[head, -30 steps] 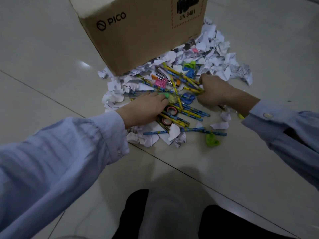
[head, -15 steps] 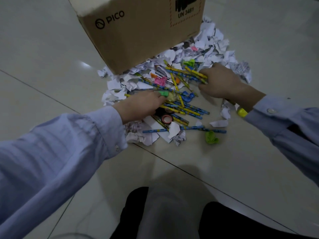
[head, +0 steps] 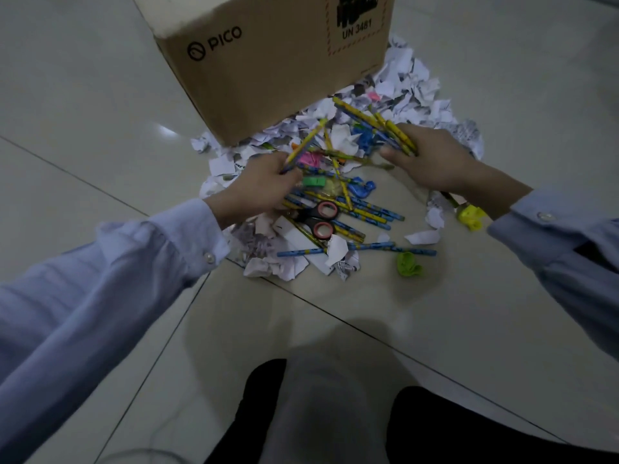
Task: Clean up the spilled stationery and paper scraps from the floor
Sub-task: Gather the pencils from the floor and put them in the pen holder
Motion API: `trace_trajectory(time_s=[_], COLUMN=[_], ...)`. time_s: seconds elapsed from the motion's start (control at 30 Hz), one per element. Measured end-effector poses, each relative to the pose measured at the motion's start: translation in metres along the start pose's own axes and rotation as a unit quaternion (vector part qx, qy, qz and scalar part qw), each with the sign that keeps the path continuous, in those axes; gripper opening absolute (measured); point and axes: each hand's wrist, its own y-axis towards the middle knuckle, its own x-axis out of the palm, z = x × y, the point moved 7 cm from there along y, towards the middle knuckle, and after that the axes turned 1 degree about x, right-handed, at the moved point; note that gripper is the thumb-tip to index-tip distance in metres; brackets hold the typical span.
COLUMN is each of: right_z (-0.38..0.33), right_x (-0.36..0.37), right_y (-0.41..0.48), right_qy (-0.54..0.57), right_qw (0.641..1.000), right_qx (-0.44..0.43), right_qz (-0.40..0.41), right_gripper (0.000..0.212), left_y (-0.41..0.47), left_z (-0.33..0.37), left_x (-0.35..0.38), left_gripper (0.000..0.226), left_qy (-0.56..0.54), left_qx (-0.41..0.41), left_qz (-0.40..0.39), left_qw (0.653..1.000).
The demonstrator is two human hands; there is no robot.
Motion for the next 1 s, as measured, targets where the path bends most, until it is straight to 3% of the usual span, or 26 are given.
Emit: trace_trajectory(time_s=[0.07,0.17,0.27,0.37,0.5,0.77,0.87,1.0], right_z=[-0.004,-0.01,-0.018,-0.026,-0.044,-0.067,-0.073,-0.076], right_x=[-0.003,-0.001,0.01,0.021,0.028,0.033,0.031,0.032], right_y=[-0.006,-0.013,-0.017,-0.018,-0.021,-0.028,-0.031,-0.032], right_qy=[0.043,0.113,0.228,0.277,0.251,0.183,0.21,0.233], right_qw=[0.999,0.993,0.971,0.955,0.962,0.974,0.968,0.962], right_qx=[0.016,0.043,0.064,0.084,0.069,0.051,0.049,0.057], right_qz=[-0.004,-0.016,-0.04,-0.06,-0.083,-0.121,-0.13,-0.131], right_gripper=[0.016,0.023,0.021,0.023,0.036,0.031,0.018,0.032], left_y=[0.001,0.001,-0.003,-0.005,-0.005,-0.004,-0.007,-0.005], left_z=[-0.007,-0.003,0.006,0.018,0.033,0.05,0.056,0.056], left_x=[0.002,0.013,0.016,0.015,0.013,0.01,0.011,0.013], left_gripper=[0.03,0.022,0.02,0.044,0.029,0.021,0.011,0.008], left_qy=[-0.162,-0.379,-0.471,-0.489,-0.485,-0.485,-0.5,-0.498], left_qx=[-0.076,-0.14,-0.172,-0.174,-0.146,-0.101,-0.104,-0.1], left_qz=[-0.013,-0.037,-0.035,-0.031,-0.032,0.007,0.013,0.023], left_qw=[0.984,0.914,0.865,0.854,0.862,0.869,0.86,0.861])
